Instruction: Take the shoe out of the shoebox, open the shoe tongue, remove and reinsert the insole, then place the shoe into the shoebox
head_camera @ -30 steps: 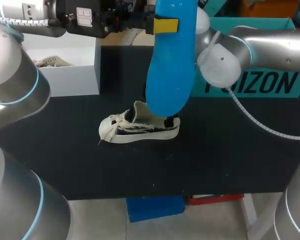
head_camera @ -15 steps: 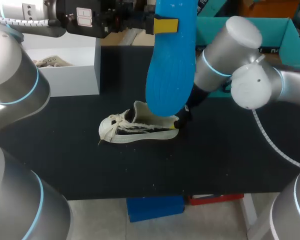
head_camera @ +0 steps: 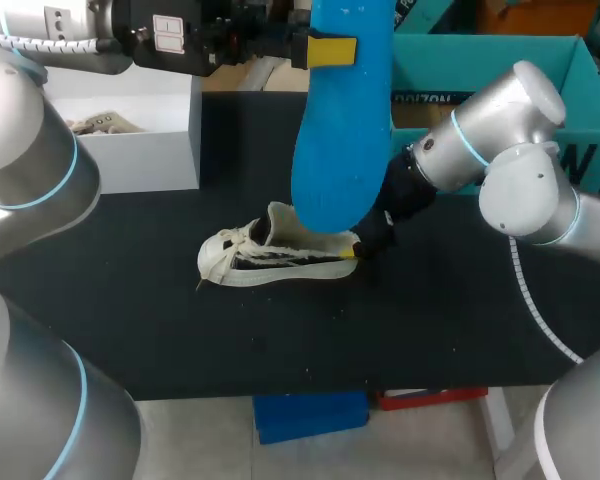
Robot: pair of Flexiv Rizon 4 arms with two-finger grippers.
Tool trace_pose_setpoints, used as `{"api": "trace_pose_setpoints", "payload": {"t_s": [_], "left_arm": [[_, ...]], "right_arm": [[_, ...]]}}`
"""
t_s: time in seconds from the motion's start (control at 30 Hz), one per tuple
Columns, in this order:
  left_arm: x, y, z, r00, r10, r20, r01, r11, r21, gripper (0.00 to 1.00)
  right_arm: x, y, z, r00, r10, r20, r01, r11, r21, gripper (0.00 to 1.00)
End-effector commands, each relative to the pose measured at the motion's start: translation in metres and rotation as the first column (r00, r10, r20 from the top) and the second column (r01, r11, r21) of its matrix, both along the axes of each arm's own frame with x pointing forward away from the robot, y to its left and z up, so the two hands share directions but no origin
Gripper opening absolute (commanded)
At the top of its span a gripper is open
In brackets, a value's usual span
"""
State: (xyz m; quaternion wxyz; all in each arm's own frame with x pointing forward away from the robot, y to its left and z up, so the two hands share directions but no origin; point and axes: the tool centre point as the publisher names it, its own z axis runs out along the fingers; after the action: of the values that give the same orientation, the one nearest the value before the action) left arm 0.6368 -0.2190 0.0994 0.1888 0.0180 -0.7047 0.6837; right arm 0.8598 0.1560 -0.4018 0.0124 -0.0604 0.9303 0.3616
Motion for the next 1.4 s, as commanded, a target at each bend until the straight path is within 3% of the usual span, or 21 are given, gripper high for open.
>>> {"api": "trace_pose_setpoints", "payload": {"t_s": [0.03,1.03,1.4], "left_arm": [[0.0,-0.001,-0.001,1.0,0.002,0.0,-0.002,1.0,0.0,0.0],[0.0,-0.001,-0.001,1.0,0.002,0.0,-0.002,1.0,0.0,0.0],[0.0,-0.001,-0.001,1.0,0.002,0.0,-0.002,1.0,0.0,0.0]], "right_arm": [[-0.003,0.0,-0.006,1.0,-0.01,-0.003,0.01,0.999,0.034,1.0],[-0.019,0.001,-0.047,0.993,-0.05,-0.105,0.068,0.983,0.172,1.0],[-0.021,-0.009,-0.037,0.993,-0.064,-0.099,0.075,0.99,0.117,1.0]]}}
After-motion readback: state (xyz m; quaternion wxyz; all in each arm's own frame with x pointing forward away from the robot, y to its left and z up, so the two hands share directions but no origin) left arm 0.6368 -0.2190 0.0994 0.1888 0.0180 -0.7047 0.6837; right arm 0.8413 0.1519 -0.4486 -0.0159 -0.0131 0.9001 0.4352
